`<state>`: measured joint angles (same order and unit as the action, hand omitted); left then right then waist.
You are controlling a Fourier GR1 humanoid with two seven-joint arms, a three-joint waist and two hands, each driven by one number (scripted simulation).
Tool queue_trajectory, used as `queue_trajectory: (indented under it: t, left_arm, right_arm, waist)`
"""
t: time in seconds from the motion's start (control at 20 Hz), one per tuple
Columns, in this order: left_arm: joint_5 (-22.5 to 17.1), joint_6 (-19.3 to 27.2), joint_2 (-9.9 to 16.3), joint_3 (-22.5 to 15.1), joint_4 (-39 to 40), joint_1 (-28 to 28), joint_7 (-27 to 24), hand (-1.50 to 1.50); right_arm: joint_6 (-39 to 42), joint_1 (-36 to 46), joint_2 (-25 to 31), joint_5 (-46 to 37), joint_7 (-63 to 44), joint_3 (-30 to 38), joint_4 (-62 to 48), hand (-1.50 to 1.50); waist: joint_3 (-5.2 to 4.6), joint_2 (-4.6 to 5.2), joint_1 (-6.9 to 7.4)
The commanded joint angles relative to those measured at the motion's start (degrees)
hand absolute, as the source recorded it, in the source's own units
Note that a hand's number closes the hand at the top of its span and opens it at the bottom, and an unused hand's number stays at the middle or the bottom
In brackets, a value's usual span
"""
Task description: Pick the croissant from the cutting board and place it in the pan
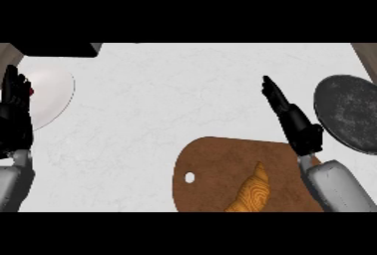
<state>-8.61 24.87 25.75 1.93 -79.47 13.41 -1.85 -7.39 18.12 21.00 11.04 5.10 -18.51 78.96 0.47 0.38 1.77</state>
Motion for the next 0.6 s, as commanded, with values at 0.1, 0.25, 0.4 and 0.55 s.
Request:
queue_trajectory:
  t: [0.1, 0.25, 0.4, 0.55]
  left_arm:
    - [-2.3, -4.1, -2.8, -2.5, -1.2, -0.7, 3.3, 0.0]
    - [-7.0, -10.1, -3.7, -4.4, -3.9, -0.6, 6.5, 0.0]
    - [-7.5, -9.6, -4.7, -4.8, -3.3, -3.9, 7.5, 0.0]
    - [-8.6, -10.1, -4.7, -4.6, -4.6, -5.6, 8.5, 0.0]
  right_arm:
    - [-5.5, 2.1, 0.7, -0.3, -9.1, 4.1, 10.6, 1.5]
    - [-11.6, 2.2, 0.9, -1.6, -12.4, 6.5, 18.2, 1.5]
    - [-18.7, -6.9, 10.9, -17.0, -15.4, 4.1, 15.3, 1.5]
    - [-19.6, -15.6, 13.5, -23.8, -20.0, -2.1, 25.4, -1.5]
  waist:
    - [-0.54, -0.76, -2.51]
    - [-0.63, -1.48, -4.01]
    - [-0.98, -2.61, -7.69]
    - [-0.91, -2.56, -7.48]
